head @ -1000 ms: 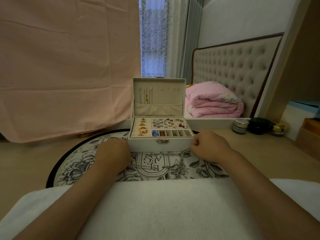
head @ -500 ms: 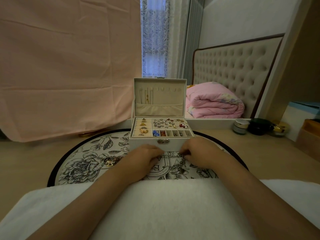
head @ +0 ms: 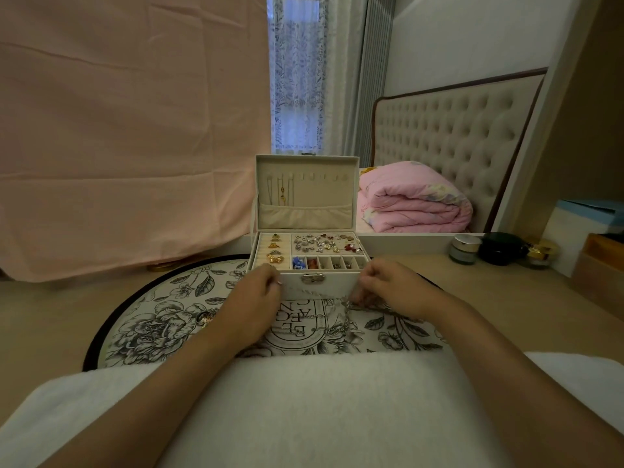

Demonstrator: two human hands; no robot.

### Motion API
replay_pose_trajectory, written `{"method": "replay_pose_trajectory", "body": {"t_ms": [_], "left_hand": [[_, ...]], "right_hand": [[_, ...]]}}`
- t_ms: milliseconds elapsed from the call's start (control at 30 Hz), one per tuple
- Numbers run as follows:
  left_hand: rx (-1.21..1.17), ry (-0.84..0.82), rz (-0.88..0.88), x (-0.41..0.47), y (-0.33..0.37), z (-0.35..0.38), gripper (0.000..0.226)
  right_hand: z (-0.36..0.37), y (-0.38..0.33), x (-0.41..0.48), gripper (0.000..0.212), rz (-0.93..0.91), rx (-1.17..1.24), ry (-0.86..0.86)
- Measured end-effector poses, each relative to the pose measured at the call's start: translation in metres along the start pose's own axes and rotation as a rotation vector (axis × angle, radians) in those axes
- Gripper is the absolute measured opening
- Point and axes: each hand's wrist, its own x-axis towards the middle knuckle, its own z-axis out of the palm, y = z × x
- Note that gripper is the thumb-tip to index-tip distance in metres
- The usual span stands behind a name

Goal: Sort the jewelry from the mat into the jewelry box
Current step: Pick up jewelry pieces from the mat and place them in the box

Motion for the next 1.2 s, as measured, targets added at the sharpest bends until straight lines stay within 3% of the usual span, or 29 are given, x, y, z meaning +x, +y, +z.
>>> {"method": "replay_pose_trajectory", "body": {"t_ms": [67, 133, 200, 333, 467, 600, 733, 867, 1000, 1200], "left_hand": [[-0.455, 0.026, -0.202, 0.001, 0.010, -0.004, 0.023], [-0.674, 0.033, -0.327, 0.002, 0.014, -0.008, 0.024], [-0.468, 0.072, -0.272, 0.002, 0.010, -0.010, 0.025], [0.354, 0.108, 0.016, -0.001, 0.001, -0.019, 0.019], [0.690, 0.073, 0.035, 0.003, 0.000, -0.029, 0.021], [0.770, -0.045, 0.014, 0.004, 0.000, -0.031, 0.021], [0.772, -0.131, 0.185, 0.002, 0.012, -0.021, 0.024], [0.591, -0.233, 0.343, 0.005, 0.026, 0.005, 0.030], [0.486, -0.393, 0.341, 0.013, 0.030, 0.034, 0.030], [0.319, -0.361, 0.292, 0.017, 0.034, 0.047, 0.007]], "right_hand": [[0.004, -0.002, -0.001, 0.018, 0.016, 0.156, 0.009], [0.008, -0.005, -0.004, 0.019, 0.031, 0.164, 0.032], [0.011, -0.005, -0.004, 0.020, 0.026, 0.092, 0.052], [0.010, -0.002, -0.005, 0.018, 0.007, -0.132, 0.084], [0.001, -0.004, -0.010, 0.009, 0.003, -0.494, 0.113], [-0.004, -0.008, -0.011, 0.016, 0.082, -0.794, 0.059], [-0.003, -0.022, -0.014, 0.015, -0.017, -0.908, 0.018], [0.005, -0.025, -0.009, 0.031, -0.105, -0.791, -0.131], [0.007, -0.016, -0.006, 0.011, -0.098, -0.682, -0.152], [0.002, -0.009, -0.008, 0.010, -0.089, -0.408, -0.142]]}}
